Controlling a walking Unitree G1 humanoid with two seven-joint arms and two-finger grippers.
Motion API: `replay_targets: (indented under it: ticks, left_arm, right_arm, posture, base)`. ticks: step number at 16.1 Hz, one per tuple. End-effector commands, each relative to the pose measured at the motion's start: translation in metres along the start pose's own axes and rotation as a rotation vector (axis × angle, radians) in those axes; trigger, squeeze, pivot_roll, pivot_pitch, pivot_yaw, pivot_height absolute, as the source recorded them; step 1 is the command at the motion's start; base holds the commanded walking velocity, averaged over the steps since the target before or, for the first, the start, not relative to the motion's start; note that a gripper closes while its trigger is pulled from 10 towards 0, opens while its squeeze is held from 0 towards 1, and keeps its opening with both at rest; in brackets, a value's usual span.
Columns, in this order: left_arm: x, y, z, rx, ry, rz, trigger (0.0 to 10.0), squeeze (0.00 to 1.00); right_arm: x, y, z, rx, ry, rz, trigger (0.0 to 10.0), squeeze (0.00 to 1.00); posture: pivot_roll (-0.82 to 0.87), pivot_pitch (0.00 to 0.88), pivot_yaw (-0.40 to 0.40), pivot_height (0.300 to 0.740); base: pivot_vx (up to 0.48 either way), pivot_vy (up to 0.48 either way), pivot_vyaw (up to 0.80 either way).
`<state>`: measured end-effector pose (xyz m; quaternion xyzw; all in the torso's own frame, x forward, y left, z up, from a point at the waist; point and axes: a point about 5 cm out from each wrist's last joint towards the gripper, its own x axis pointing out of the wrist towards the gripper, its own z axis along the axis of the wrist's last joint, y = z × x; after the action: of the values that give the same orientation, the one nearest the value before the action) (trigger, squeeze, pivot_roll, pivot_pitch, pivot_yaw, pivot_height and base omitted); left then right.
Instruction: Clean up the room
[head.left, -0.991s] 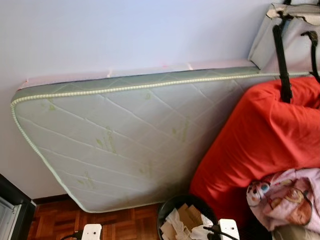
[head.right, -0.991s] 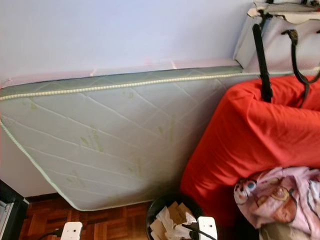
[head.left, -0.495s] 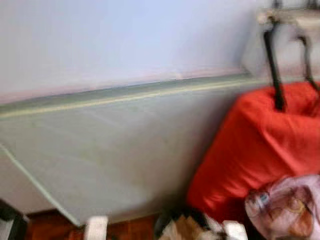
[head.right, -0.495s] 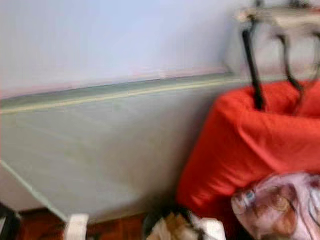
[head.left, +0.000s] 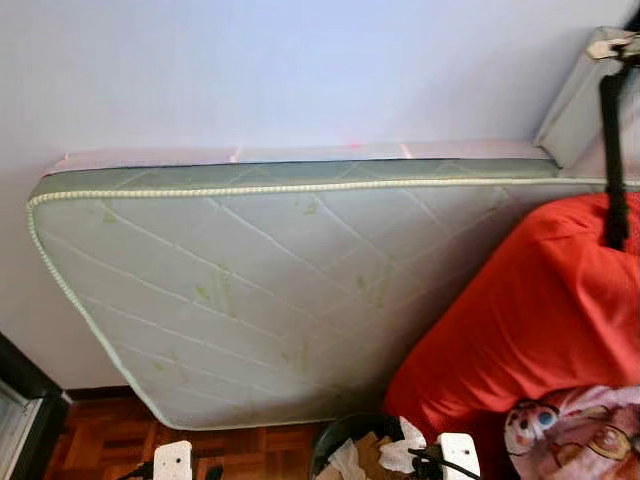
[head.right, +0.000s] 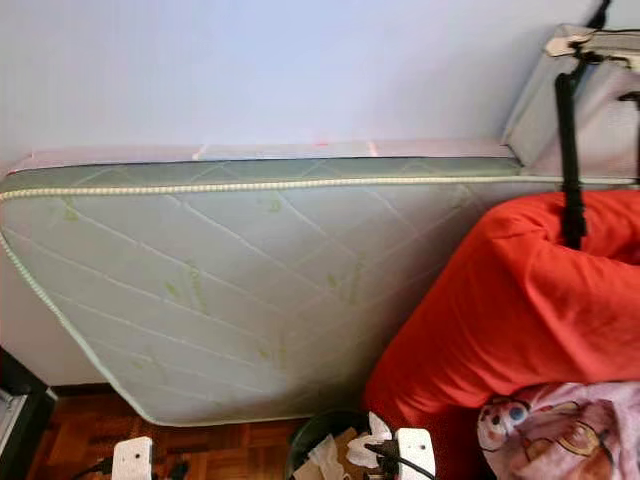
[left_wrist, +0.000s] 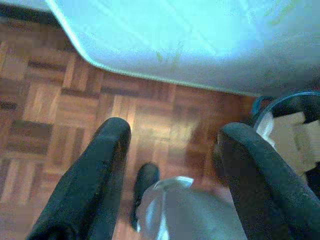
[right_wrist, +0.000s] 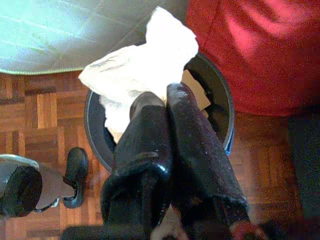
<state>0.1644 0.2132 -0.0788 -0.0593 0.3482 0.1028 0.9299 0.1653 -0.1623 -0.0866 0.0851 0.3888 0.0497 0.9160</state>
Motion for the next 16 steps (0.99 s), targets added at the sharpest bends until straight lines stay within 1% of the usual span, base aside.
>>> replay_targets:
  ticks: [1, 2, 3, 4, 5, 6, 7, 8, 9, 10, 11, 12, 14, 16]
  left_arm:
    - [0.01, 0.006, 0.035, 0.0, -0.14, 0.012, 10.0, 0.0]
    - [0.019, 0.006, 0.085, 0.016, -0.319, 0.009, 10.0, 0.0]
    - [0.019, 0.003, 0.109, 0.04, -0.422, 0.007, 10.0, 0.0]
    - [0.018, 0.001, 0.12, 0.045, -0.476, 0.007, 10.0, 0.0]
    - [0.017, 0.001, 0.127, 0.058, -0.511, 0.014, 10.0, 0.0]
    - [0.014, -0.001, 0.138, 0.11, -0.575, 0.012, 10.0, 0.0]
    - [0.01, -0.01, 0.149, 0.182, -0.646, -0.031, 10.0, 0.0]
    - [0.007, -0.018, 0.152, 0.175, -0.67, -0.073, 10.0, 0.0]
    - [0.003, -0.028, 0.149, 0.173, -0.678, -0.128, 10.0, 0.0]
    - [0.002, -0.029, 0.148, 0.169, -0.677, -0.135, 10.0, 0.0]
    - [-0.004, -0.032, 0.141, 0.166, -0.683, -0.138, 10.0, 0.0]
    - [-0.007, -0.032, 0.138, 0.171, -0.69, -0.136, 10.0, 0.0]
    - [-0.012, -0.032, 0.141, 0.188, -0.717, -0.122, 10.0, 0.0]
    - [-0.013, -0.029, 0.151, 0.171, -0.725, -0.116, 10.0, 0.0]
  right_arm:
    - [-0.002, -0.004, 0.003, -0.005, -0.047, -0.011, 10.0, 0.0]
    - [-0.002, -0.005, 0.007, -0.014, -0.089, -0.031, 10.0, 0.0]
    - [-0.003, -0.006, 0.01, -0.009, -0.126, -0.04, 10.0, 0.0]
    - [-0.003, -0.006, 0.011, 0.019, -0.144, -0.041, 10.0, 0.0]
    - [0.011, 0.004, 0.052, 0.005, -0.242, -0.015, 10.0, 0.0]
    - [0.023, 0.02, 0.107, -0.021, -0.378, 0.027, 10.0, 0.0]
    - [0.023, 0.025, 0.129, -0.037, -0.458, 0.05, 10.0, 0.0]
    - [0.021, 0.024, 0.138, -0.023, -0.512, 0.053, 10.0, 0.0]
    - [0.019, 0.022, 0.146, 0.016, -0.571, 0.051, 10.0, 0.0]
    - [0.018, 0.022, 0.146, 0.024, -0.577, 0.049, 10.0, 0.0]
    - [0.017, 0.02, 0.145, 0.035, -0.584, 0.039, 10.0, 0.0]
    - [0.016, 0.018, 0.141, 0.021, -0.582, 0.026, 10.0, 0.0]
    - [0.013, 0.016, 0.13, -0.007, -0.571, 0.02, 10.0, 0.0]
    - [0.011, 0.01, 0.123, 0.006, -0.564, -0.007, 10.0, 0.0]
  posture:
    - [0.1, 0.0, -0.076, 0.74]
    - [0.11, 0.0, -0.075, 0.74]
    - [0.11, 0.0, -0.076, 0.74]
    - [0.11, 0.0, -0.075, 0.74]
    - [0.1, 0.0, -0.073, 0.74]
    - [0.08, 0.0, -0.07, 0.74]
    - [0.08, 0.0, -0.071, 0.74]
    - [0.07, 0.0, -0.073, 0.74]
    - [0.07, 0.0, -0.078, 0.74]
    - [0.07, 0.0, -0.082, 0.74]
    - [0.07, 0.0, -0.084, 0.74]
    - [0.08, 0.0, -0.089, 0.74]
    - [0.08, 0.0, -0.089, 0.74]
    - [0.07, 0.0, -0.082, 0.74]
  base:
    - [0.0, 0.0, 0.0]
    - [0.0, 0.0, 0.0]
    - [0.0, 0.0, 0.0]
    - [0.0, 0.0, 0.0]
    - [0.0, 0.0, 0.0]
    - [0.0, 0.0, 0.0]
    - [0.0, 0.0, 0.0]
    - [0.0, 0.0, 0.0]
    - [0.0, 0.0, 0.0]
    - [0.0, 0.0, 0.0]
    - [0.0, 0.0, 0.0]
    - [0.0, 0.0, 0.0]
    - [0.0, 0.0, 0.0]
    - [0.0, 0.0, 0.0]
